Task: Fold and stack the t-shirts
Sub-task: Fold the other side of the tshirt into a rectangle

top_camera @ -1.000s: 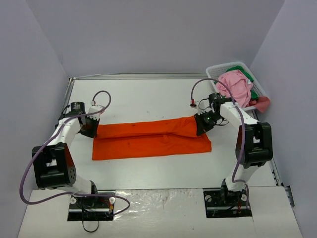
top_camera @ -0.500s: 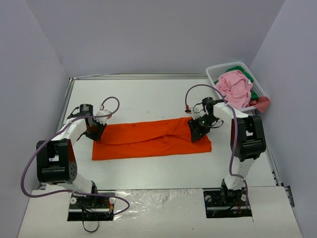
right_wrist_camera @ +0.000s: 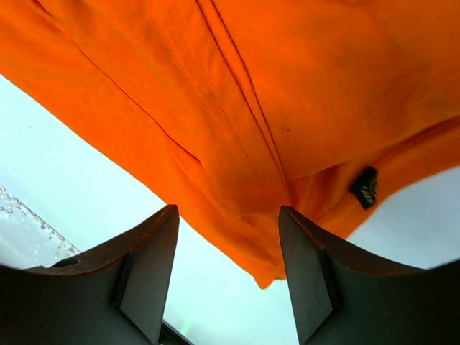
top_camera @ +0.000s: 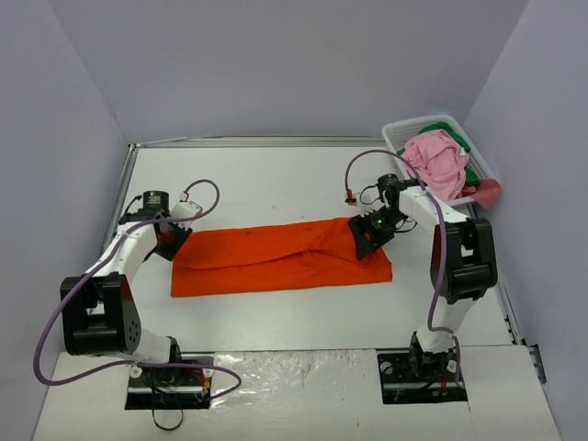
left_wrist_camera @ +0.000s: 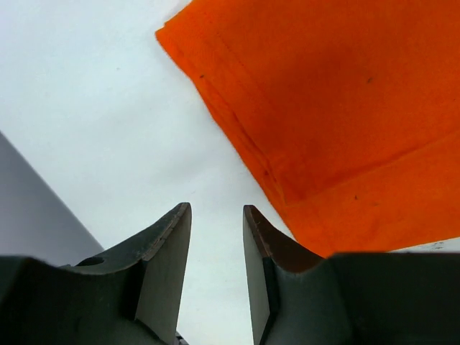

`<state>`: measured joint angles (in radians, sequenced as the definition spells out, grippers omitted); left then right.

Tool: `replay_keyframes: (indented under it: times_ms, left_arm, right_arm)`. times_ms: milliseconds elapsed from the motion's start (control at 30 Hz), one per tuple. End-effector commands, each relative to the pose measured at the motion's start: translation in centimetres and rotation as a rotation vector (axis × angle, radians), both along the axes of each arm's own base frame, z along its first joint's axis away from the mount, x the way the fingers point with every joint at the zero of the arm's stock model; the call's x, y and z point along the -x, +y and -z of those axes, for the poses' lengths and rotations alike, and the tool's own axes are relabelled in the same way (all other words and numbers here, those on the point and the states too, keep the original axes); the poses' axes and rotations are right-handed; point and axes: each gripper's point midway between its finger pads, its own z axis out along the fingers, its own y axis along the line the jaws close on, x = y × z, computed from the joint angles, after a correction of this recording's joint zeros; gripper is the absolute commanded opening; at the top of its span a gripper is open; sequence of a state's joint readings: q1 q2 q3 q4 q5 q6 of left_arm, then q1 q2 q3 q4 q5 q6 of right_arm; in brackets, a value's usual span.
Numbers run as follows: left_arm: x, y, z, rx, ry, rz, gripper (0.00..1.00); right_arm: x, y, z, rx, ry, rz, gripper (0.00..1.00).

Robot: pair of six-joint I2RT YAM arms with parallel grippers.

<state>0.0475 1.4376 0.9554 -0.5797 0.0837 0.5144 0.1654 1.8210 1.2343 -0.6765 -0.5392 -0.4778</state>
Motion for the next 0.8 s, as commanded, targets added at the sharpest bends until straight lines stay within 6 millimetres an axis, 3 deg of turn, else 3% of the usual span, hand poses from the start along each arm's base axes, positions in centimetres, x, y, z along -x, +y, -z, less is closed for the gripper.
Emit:
replay_keyframes:
  times_ms: [0, 233, 500, 767]
  left_arm:
    - [-0.2, 1.2, -2.8, -0.078, -0.052, 0.010, 0.34]
    - [-0.9, 1.7, -5.1, -0.090, -0.114, -0.043, 0.37]
    - [-2.0, 0.6, -6.3, 0.009, -0.143, -0.118, 0.39]
    - [-2.3, 0.3, -6.3, 0.040, -0.139, -0.147, 0.39]
  right_arm:
    - [-0.6, -0.2, -4.0, 0.009, -0.083, -0.021, 0.54]
    - [-3.9, 0.3, -5.7, -0.008, -0.160, -0.025, 0.54]
    - [-8.8, 0.4, -3.9, -0.003, -0.165, -0.024, 0.54]
    - [-12.0, -0.8, -2.6, 0.028, -0.181, -0.011, 0.54]
